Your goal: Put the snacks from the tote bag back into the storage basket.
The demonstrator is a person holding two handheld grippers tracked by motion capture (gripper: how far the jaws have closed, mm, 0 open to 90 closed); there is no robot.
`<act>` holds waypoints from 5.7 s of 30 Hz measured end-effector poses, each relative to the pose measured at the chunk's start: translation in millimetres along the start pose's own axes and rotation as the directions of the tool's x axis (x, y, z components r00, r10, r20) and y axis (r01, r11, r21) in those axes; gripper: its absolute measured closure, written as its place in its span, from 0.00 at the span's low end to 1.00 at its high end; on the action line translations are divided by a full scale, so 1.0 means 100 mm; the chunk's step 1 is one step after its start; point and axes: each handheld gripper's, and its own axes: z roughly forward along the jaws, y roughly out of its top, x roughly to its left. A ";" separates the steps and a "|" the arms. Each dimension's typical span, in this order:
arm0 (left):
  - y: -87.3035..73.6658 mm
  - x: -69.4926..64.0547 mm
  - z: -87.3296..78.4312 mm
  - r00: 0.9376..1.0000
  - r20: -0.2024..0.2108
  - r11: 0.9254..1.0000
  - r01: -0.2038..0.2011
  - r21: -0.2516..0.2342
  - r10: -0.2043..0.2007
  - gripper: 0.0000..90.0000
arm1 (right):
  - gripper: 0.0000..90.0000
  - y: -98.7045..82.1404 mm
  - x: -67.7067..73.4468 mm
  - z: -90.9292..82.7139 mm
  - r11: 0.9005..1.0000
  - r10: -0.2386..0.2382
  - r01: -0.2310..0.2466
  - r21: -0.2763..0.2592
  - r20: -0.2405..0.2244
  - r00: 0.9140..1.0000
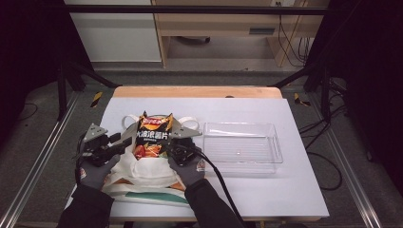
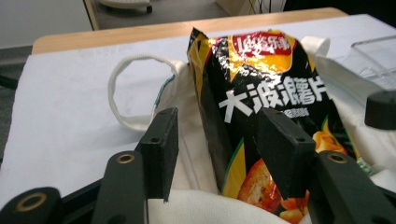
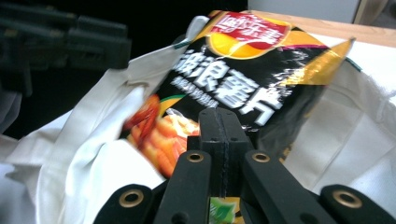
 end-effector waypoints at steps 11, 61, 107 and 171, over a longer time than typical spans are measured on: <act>0.00 0.00 -0.01 1.000 -0.014 1.000 -0.008 0.002 0.008 0.53 | 0.73 0.11 -0.08 0.00 0.997 0.033 -0.025 -0.072 0.123 0.992; -0.05 0.04 0.04 1.000 -0.020 1.000 0.000 0.027 0.000 0.53 | 0.64 0.38 -0.58 0.71 0.979 0.200 -0.201 -0.027 0.307 0.931; 0.28 -0.12 -0.38 0.997 0.068 0.987 -0.014 -0.162 0.025 0.57 | 1.00 0.39 0.36 -0.27 0.967 -0.172 0.175 -0.187 0.036 0.985; 0.54 -0.39 -0.70 0.998 0.042 0.960 -0.027 -0.278 0.040 1.00 | 1.00 0.88 0.35 -0.58 0.962 -0.121 0.134 -0.237 0.071 0.990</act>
